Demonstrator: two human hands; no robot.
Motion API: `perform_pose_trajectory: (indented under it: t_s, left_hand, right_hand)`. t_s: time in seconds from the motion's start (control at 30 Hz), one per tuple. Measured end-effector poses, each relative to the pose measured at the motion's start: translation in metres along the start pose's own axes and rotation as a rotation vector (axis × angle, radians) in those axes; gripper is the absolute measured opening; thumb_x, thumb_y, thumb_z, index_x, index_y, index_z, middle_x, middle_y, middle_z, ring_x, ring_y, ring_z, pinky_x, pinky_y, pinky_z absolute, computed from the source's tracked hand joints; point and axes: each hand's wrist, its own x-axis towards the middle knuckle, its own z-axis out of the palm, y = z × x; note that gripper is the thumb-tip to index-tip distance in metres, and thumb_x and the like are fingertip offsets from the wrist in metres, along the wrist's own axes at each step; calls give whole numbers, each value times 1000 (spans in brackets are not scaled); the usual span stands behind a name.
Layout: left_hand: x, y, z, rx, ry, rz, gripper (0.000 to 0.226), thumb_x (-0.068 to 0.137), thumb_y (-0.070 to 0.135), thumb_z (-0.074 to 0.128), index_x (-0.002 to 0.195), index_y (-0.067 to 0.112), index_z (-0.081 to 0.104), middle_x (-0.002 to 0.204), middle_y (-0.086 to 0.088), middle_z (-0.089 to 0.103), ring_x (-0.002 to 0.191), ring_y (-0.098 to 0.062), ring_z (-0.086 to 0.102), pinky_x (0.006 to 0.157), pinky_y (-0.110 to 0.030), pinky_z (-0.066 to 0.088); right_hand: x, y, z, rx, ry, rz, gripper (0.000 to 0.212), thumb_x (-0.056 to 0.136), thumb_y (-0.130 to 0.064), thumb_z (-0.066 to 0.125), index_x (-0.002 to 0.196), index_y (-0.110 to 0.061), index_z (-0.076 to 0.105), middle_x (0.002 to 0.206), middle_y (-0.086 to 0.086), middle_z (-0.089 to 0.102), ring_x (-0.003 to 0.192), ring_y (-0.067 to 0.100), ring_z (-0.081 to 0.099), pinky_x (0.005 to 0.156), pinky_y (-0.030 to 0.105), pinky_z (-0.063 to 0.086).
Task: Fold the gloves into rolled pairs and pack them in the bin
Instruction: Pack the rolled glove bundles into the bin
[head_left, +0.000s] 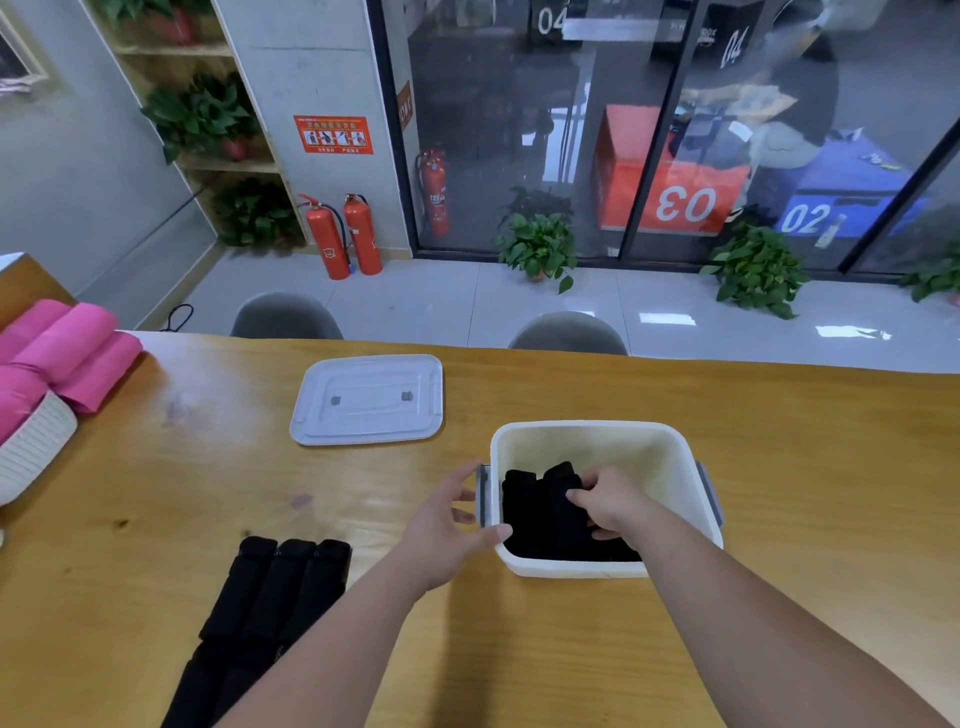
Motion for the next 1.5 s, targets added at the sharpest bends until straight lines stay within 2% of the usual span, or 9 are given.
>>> perform_pose_trajectory:
  t_s: [0.33,0.43,0.57,0.73,0.83,1.03,1.13,1.3,1.5]
  left_hand:
    - [-1,1,0,-1,-6,-21,97,74,56,90,152,62,33,133,21,55,113,-5,63,90,-29,57]
    - [-1,2,0,12,-7,-18,97,76,55,90,153,60,32,133,21,54,113,-4,63,87,-26,55]
    - [-1,3,-1,25,-10,-17,97,77,55,89,154,61,30,134,21,53,113,-4,63,84,-23,53]
    - [-3,5,0,68,24,-5,96,76,58,88,154,60,31,134,20,53,112,-3,62,80,-19,51]
    - [-7,4,0,98,61,5,99,76,62,87,157,55,30,134,21,52,112,0,60,77,-16,47]
    - [-23,-10,-10,133,102,-2,101,79,59,86,161,47,29,135,20,51,113,0,57,76,-14,45]
    - [-35,-20,-20,177,141,-10,96,83,55,86,160,46,30,134,18,50,113,-1,56,75,-12,45]
    - [-65,-48,-41,189,239,-28,93,82,57,85,159,46,34,133,20,51,114,0,55,81,-16,47]
    - [-118,-100,-59,225,318,-123,92,85,58,81,161,42,32,137,17,51,119,-3,54,96,-26,48]
  right_hand:
    - [9,3,12,23,-9,77,17,100,-22,71,116,-20,66,110,8,69,100,26,69,66,33,64]
    - [12,2,14,77,0,124,26,98,-18,74,122,-16,66,111,10,68,98,29,70,71,39,67]
    - [8,-2,18,147,-25,157,20,100,-11,72,119,-11,66,106,11,68,91,27,71,68,39,66]
    - [3,-4,18,-378,114,63,26,94,-34,78,110,-16,68,96,3,69,86,25,70,80,41,64]
    - [-4,-10,13,-499,177,2,30,94,-42,76,111,-18,71,95,-1,71,89,23,69,86,39,60]
    - [-21,-32,7,-369,219,-149,43,91,-52,75,125,-27,68,116,-8,72,102,18,68,89,40,59]
    - [-40,-52,11,-260,225,-241,37,89,-50,75,120,-33,66,113,-11,69,99,15,66,84,36,57]
    - [-76,-83,38,-89,131,-425,30,92,-46,75,118,-37,63,108,-16,67,97,7,64,84,34,54]
    - [-108,-97,97,-63,-77,-556,32,92,-43,78,121,-39,65,110,-15,67,96,13,67,74,36,61]
